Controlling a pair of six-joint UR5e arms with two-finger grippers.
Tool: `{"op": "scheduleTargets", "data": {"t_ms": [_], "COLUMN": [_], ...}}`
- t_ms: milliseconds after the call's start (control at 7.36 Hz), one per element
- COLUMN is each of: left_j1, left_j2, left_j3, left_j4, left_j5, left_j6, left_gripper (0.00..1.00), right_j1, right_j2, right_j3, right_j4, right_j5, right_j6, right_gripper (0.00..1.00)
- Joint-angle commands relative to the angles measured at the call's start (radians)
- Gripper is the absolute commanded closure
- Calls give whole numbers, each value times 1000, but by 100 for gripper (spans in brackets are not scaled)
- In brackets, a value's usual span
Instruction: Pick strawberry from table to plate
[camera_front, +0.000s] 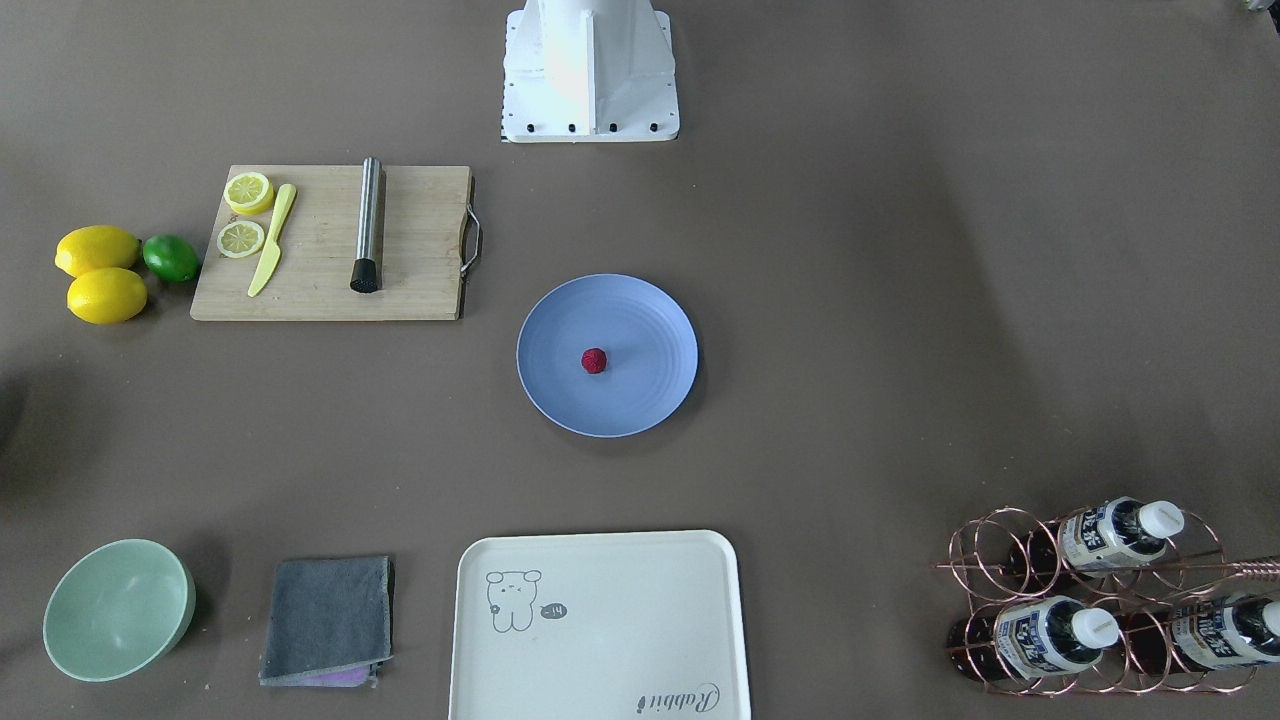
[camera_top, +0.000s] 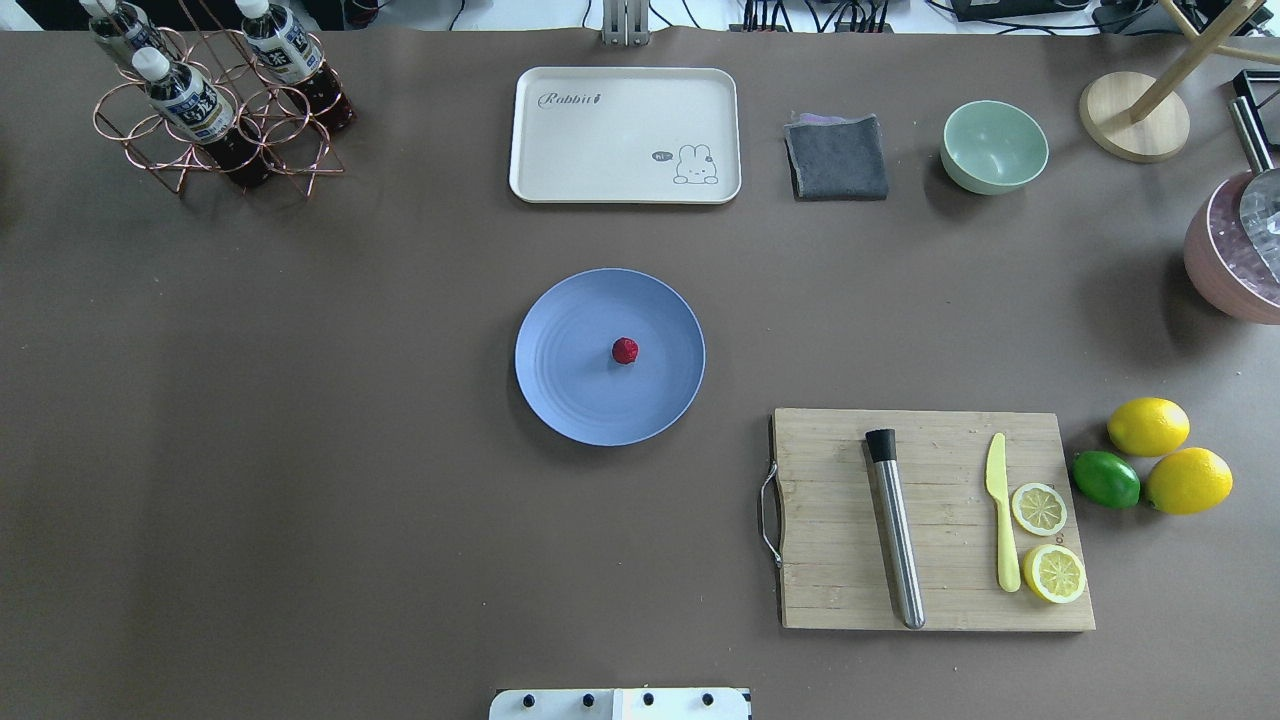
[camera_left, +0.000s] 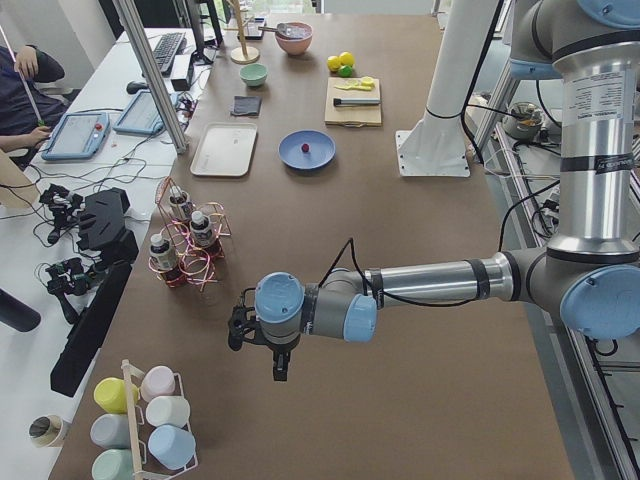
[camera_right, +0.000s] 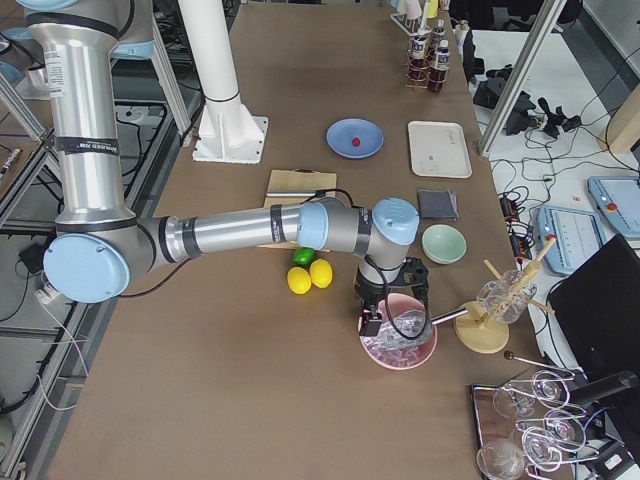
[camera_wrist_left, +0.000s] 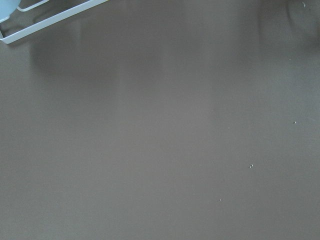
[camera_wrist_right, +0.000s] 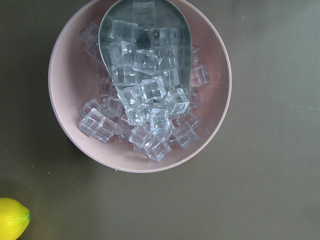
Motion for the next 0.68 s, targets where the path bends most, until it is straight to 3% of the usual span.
{"op": "scheduleTargets", "data": {"t_ms": [0, 543], "left_j1": [0, 2], "left_j2": [0, 0], "left_j3": [0, 17], "left_j4": [0, -5], "left_j5": [-1, -2], "left_j6": [0, 1], "left_gripper": [2, 2], "right_j1": [0, 0], "right_j2": [1, 1], "right_j3": [-1, -2], "right_j4": [0, 1], "right_j5": [0, 0], "right_j6": [0, 0], "right_gripper": [0, 0]}}
